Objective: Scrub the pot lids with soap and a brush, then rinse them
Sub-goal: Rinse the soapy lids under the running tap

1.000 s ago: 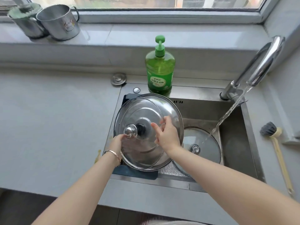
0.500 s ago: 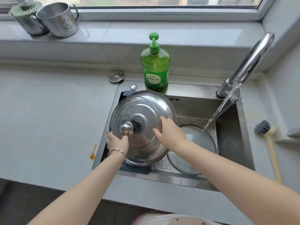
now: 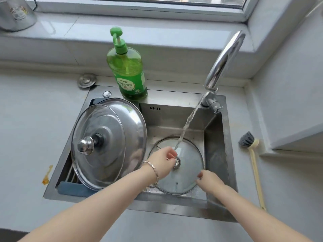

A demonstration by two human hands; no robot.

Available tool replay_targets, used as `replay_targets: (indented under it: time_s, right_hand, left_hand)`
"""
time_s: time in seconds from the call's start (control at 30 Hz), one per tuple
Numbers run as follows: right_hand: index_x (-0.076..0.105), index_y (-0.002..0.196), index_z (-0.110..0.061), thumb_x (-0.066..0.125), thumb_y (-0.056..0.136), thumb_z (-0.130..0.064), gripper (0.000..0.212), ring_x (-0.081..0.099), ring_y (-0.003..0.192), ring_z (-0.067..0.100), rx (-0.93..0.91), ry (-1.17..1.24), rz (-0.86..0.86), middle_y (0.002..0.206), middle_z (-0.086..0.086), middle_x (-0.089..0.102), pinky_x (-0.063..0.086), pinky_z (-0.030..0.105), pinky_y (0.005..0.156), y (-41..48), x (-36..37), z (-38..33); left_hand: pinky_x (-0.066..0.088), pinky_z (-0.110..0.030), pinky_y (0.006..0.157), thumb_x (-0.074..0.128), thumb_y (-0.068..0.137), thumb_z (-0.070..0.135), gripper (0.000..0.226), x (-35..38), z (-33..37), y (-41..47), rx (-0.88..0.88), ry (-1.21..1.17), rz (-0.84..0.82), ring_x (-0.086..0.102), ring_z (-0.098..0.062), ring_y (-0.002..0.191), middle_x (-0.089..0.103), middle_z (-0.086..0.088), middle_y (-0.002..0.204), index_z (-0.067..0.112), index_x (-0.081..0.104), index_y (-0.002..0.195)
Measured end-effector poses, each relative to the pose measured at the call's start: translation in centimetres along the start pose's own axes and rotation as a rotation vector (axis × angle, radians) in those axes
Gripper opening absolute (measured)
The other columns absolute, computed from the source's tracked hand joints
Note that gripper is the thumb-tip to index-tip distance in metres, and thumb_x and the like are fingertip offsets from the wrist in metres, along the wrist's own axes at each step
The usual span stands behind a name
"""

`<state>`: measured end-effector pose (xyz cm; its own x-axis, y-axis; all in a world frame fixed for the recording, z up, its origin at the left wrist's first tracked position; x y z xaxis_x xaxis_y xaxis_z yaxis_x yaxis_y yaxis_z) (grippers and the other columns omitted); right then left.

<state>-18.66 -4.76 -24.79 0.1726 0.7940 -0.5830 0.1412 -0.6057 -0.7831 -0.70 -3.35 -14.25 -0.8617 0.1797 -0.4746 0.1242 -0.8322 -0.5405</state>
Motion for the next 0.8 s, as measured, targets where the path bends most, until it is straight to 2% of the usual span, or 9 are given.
replay_targets:
  time_s: [0.07, 0.17, 0.27, 0.37, 0.47, 0.63, 0.7, 0.73, 0.8]
  right_hand:
    - [0.048, 0.132, -0.014, 0.045, 0.090, -0.017, 0.043, 0.050, 0.122, 0.023, -0.006, -0.008, -0.002, 0.135, 0.008, 0.051, 0.040, 0.027, 0.096, 2.3, 0.7, 0.7]
    - [0.043, 0.137, -0.019, 0.047, 0.092, -0.021, 0.045, 0.047, 0.125, 0.025, -0.060, -0.032, 0.039, 0.138, 0.008, 0.045, 0.038, 0.030, 0.099, 5.8, 1.2, -0.7]
    - [0.052, 0.127, -0.013, 0.052, 0.092, -0.032, 0.039, 0.052, 0.119, 0.028, -0.074, -0.035, 0.032, 0.129, 0.010, 0.054, 0.043, 0.033, 0.094, 8.9, 2.7, -3.3]
    - [0.058, 0.117, -0.006, 0.053, 0.091, -0.044, 0.046, 0.058, 0.112, 0.030, 0.097, 0.231, -0.001, 0.120, 0.013, 0.061, 0.046, 0.033, 0.089, 11.4, 5.4, -3.5]
    - [0.058, 0.120, -0.004, 0.055, 0.091, -0.037, 0.044, 0.059, 0.111, 0.033, 0.228, 0.467, -0.023, 0.120, 0.017, 0.062, 0.048, 0.036, 0.093, 12.4, 7.5, -3.3]
    - [0.056, 0.125, -0.003, 0.037, 0.100, -0.024, 0.037, 0.052, 0.120, 0.032, 0.191, 0.413, -0.007, 0.130, 0.017, 0.056, 0.042, 0.029, 0.091, 12.4, 6.5, -4.1]
    - [0.060, 0.119, -0.002, 0.040, 0.099, -0.024, 0.036, 0.055, 0.115, 0.030, 0.213, 0.479, -0.043, 0.120, 0.018, 0.061, 0.043, 0.027, 0.089, 12.1, 6.1, -3.7]
    - [0.063, 0.110, -0.002, 0.041, 0.098, -0.023, 0.033, 0.059, 0.108, 0.030, 0.199, 0.542, -0.056, 0.107, 0.017, 0.064, 0.045, 0.027, 0.087, 11.8, 5.9, -3.6]
    - [0.059, 0.079, -0.008, 0.042, 0.096, -0.015, 0.026, 0.061, 0.078, 0.026, 0.160, 0.738, -0.058, 0.076, 0.009, 0.058, 0.050, 0.027, 0.078, 10.7, 4.9, -3.6]
  left_hand:
    - [0.046, -0.022, 0.071, 0.048, 0.090, 0.012, 0.023, 1.9, -1.8, 1.6, -0.117, 0.012, -0.007, 0.057, -0.019, 0.088, 0.061, -0.002, 0.105, 0.014, 0.057, 0.112]
    - [0.040, -0.021, 0.059, 0.046, 0.091, 0.012, 0.025, 3.3, -5.1, 3.6, -0.271, 0.014, 0.039, 0.053, -0.017, 0.081, 0.056, -0.001, 0.097, 0.012, 0.053, 0.115]
    - [0.037, -0.020, 0.067, 0.046, 0.092, 0.013, 0.025, 3.5, -8.0, 4.7, -0.386, 0.010, 0.089, 0.052, -0.017, 0.082, 0.054, 0.000, 0.100, 0.013, 0.053, 0.116]
    - [0.036, -0.021, 0.067, 0.047, 0.091, 0.011, 0.027, 3.3, -9.9, 4.8, -0.431, -0.026, 0.135, 0.050, -0.017, 0.076, 0.057, -0.001, 0.100, 0.013, 0.054, 0.117]
    - [0.035, -0.022, 0.067, 0.048, 0.090, 0.008, 0.028, 2.6, -11.0, 4.6, -0.452, -0.059, 0.187, 0.049, -0.018, 0.076, 0.061, -0.007, 0.107, 0.011, 0.056, 0.116]
    - [0.034, -0.023, 0.062, 0.047, 0.089, 0.004, 0.027, 2.1, -11.3, 3.9, -0.467, -0.115, 0.235, 0.050, -0.019, 0.079, 0.057, -0.005, 0.099, 0.007, 0.057, 0.114]
    - [0.035, -0.023, 0.062, 0.047, 0.090, 0.007, 0.026, 2.4, -11.0, 3.6, -0.459, -0.124, 0.203, 0.049, -0.018, 0.077, 0.056, -0.004, 0.098, 0.008, 0.056, 0.114]
    - [0.035, -0.022, 0.065, 0.048, 0.090, 0.008, 0.026, 2.5, -10.7, 3.4, -0.453, -0.119, 0.187, 0.049, -0.017, 0.078, 0.057, -0.004, 0.100, 0.009, 0.056, 0.115]
    - [0.039, -0.023, 0.070, 0.047, 0.092, 0.010, 0.029, 2.6, -10.0, 3.0, -0.448, -0.096, 0.162, 0.051, -0.018, 0.082, 0.058, -0.007, 0.112, 0.009, 0.053, 0.120]
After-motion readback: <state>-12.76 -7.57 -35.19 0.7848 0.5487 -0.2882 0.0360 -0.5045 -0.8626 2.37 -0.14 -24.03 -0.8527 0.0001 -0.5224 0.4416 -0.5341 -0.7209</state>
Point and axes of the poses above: each hand's wrist, its own y-axis towards the middle knuckle, its own x-axis out of the palm, z = x × y, the point moved 9 cm from there along y, towards the middle knuckle
